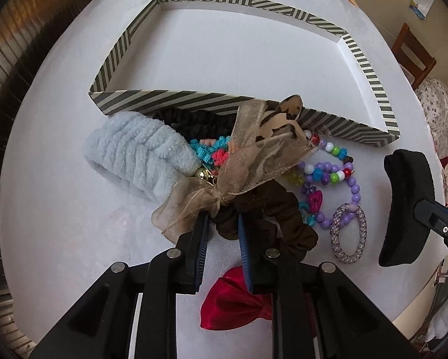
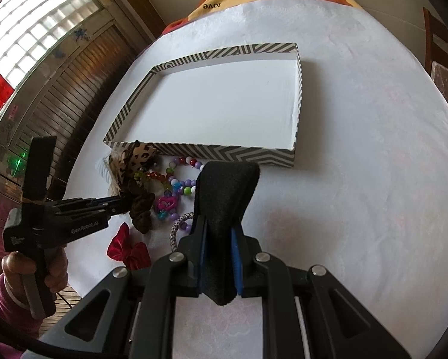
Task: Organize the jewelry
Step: 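Grasp the tan bow and brown scrunchies with the left tool while the right tool holds the black clip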
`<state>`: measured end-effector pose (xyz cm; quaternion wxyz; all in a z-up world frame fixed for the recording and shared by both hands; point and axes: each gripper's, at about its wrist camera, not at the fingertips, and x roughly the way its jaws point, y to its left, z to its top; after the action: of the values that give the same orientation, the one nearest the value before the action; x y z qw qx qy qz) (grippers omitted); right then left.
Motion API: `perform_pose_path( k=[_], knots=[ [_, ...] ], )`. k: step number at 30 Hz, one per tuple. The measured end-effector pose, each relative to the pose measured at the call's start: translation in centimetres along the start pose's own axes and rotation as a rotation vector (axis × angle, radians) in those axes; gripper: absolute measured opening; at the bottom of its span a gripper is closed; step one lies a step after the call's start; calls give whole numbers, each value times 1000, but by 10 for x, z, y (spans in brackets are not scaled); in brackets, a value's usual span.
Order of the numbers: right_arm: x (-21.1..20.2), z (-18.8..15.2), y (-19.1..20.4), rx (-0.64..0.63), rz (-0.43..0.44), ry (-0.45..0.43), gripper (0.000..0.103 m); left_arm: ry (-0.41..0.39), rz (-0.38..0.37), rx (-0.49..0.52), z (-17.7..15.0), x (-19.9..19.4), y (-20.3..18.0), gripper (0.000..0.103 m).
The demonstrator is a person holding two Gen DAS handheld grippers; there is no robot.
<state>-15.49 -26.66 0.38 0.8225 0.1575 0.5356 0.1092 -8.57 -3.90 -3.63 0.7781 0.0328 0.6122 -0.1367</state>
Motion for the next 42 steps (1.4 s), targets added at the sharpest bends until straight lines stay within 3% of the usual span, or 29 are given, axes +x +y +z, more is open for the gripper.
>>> perform_pose_path(
  k=[7, 11, 16, 18, 19, 20, 21, 22, 32, 35, 38, 42],
  knots=[
    [0, 0, -1, 0, 3, -1, 15, 32, 11, 36, -3, 5, -7, 29],
    [0, -1, 1, 1, 4, -6, 15, 64, -4, 68, -1, 9, -17, 49],
    [-4, -1, 2, -3, 6, -13, 15, 64, 55, 108, -3, 13, -32, 49],
    [-5, -1, 1, -1, 5, -15, 15, 70, 59, 112, -4, 13, -34, 48],
    [-5, -1, 0, -1, 4, -16, 15, 70, 56, 109, -6, 11, -36, 39],
    [-6, -1, 0, 0, 4, -19, 15, 65, 51, 104, -6, 9, -36, 16],
    [-7, -1, 0, 0, 4, -21, 15, 63, 40, 96, -11, 6, -39, 5],
    [-8, -1, 0, 0, 5, -23, 15, 71, 3, 75, -12, 3, -37, 0],
    [-16, 5, 11, -24, 20, -48, 15, -70, -86, 24, -14, -61, -19, 0],
    [-16, 8, 16, -35, 26, -50, 15, -70, -74, 41, -12, -63, -17, 0],
    [-13, 10, 19, -38, 33, -43, 15, -52, -131, 21, -8, -56, -7, 0],
    [-8, 8, 19, -37, 33, -26, 15, -47, -143, 13, -5, -39, -1, 12]
  ],
)
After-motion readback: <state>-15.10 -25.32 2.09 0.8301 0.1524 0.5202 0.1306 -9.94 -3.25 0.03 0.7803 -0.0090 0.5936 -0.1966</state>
